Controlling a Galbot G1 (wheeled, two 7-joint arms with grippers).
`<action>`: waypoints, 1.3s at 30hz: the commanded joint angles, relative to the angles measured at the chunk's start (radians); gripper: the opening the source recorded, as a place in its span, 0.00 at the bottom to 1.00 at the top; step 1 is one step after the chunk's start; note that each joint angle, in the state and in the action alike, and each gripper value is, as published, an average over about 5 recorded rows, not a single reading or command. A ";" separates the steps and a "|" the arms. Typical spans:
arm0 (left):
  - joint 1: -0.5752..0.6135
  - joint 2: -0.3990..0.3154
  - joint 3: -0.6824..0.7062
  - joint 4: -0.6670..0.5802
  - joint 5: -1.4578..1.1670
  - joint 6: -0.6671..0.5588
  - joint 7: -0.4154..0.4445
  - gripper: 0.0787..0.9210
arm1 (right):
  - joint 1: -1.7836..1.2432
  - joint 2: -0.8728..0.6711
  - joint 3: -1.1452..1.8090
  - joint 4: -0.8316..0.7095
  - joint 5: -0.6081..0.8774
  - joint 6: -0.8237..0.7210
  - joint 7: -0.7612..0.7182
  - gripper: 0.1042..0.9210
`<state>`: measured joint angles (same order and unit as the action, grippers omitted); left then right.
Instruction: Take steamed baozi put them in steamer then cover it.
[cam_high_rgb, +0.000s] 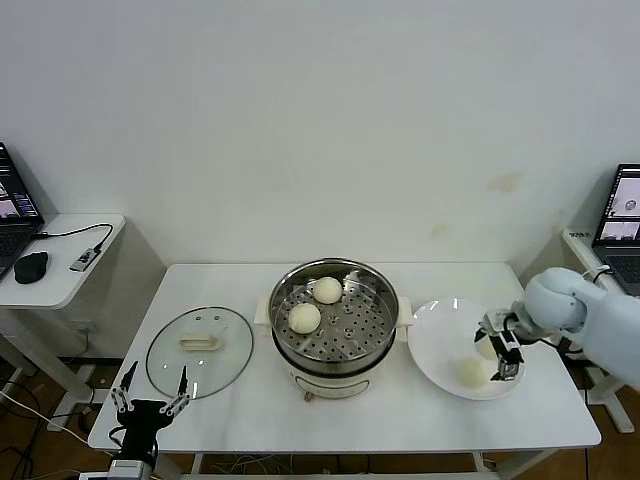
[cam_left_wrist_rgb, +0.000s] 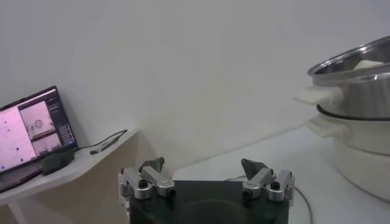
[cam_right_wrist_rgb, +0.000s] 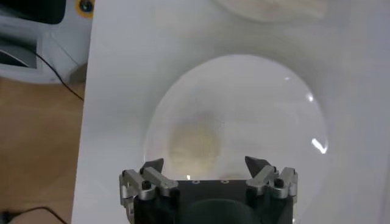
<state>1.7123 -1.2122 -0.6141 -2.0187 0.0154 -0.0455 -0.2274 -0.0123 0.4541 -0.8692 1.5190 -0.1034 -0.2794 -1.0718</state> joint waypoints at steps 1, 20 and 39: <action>0.001 0.000 -0.001 0.002 0.001 -0.001 0.000 0.88 | -0.141 0.030 0.095 -0.061 -0.045 0.008 0.020 0.88; -0.006 -0.004 -0.007 0.012 0.002 -0.002 0.000 0.88 | -0.149 0.117 0.103 -0.138 -0.057 0.002 0.036 0.75; -0.005 -0.003 -0.004 0.008 0.001 -0.003 0.000 0.88 | 0.116 0.067 0.010 -0.093 0.040 -0.002 -0.024 0.56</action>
<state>1.7072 -1.2166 -0.6197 -2.0107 0.0175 -0.0487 -0.2281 -0.0813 0.5418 -0.7954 1.4078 -0.1258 -0.2793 -1.0669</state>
